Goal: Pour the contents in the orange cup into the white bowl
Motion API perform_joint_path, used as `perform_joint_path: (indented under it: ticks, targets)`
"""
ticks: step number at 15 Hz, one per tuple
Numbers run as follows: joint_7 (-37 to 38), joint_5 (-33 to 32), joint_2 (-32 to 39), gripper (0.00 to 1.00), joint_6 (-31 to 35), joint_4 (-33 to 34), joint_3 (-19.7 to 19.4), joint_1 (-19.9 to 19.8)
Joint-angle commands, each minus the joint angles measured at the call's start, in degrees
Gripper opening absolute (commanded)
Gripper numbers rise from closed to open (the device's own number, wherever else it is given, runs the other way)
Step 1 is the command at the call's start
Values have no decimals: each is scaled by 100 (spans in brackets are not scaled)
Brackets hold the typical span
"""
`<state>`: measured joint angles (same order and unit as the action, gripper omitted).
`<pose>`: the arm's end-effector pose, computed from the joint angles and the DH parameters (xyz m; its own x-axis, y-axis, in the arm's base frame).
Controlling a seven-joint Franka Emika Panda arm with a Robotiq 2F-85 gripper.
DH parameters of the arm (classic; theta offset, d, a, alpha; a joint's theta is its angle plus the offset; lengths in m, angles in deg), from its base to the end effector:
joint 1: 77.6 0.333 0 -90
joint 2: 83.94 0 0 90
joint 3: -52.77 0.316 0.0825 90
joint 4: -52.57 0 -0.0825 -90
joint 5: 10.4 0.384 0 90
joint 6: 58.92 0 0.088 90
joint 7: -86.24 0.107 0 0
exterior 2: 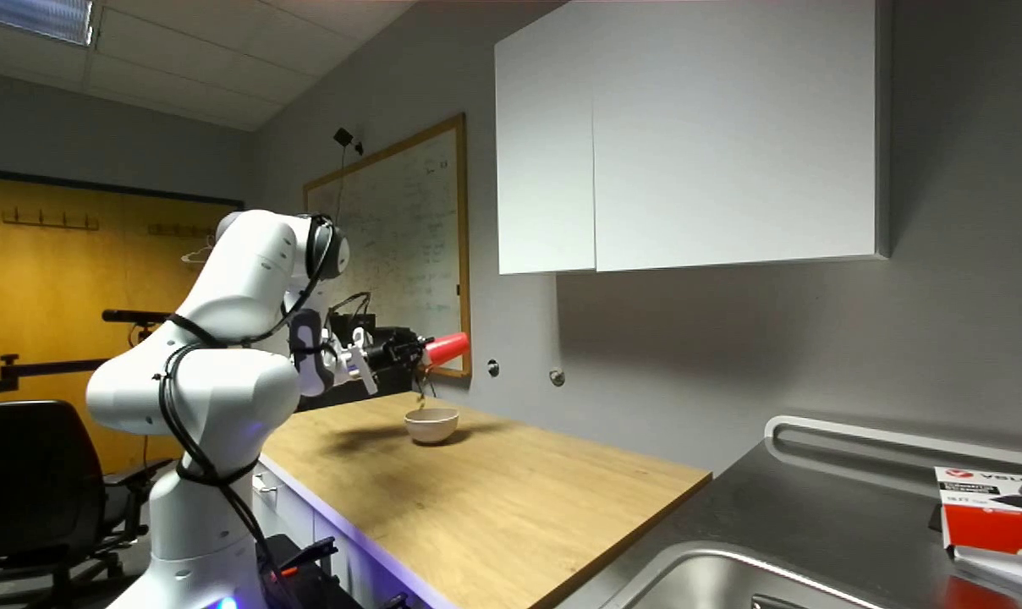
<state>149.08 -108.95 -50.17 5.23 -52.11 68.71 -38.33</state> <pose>0.4654 0.3965 0.2967 0.6639 0.6853 0.2993 -0.4036 -0.0086 0.9149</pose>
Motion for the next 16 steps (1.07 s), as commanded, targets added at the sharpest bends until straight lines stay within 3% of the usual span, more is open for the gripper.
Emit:
perform_joint_path:
  ticks: [1,16]
  targets:
    - [40,-302,57,2,-242,48,65,-8]
    - [43,-607,182,2,-590,92,144,-46]
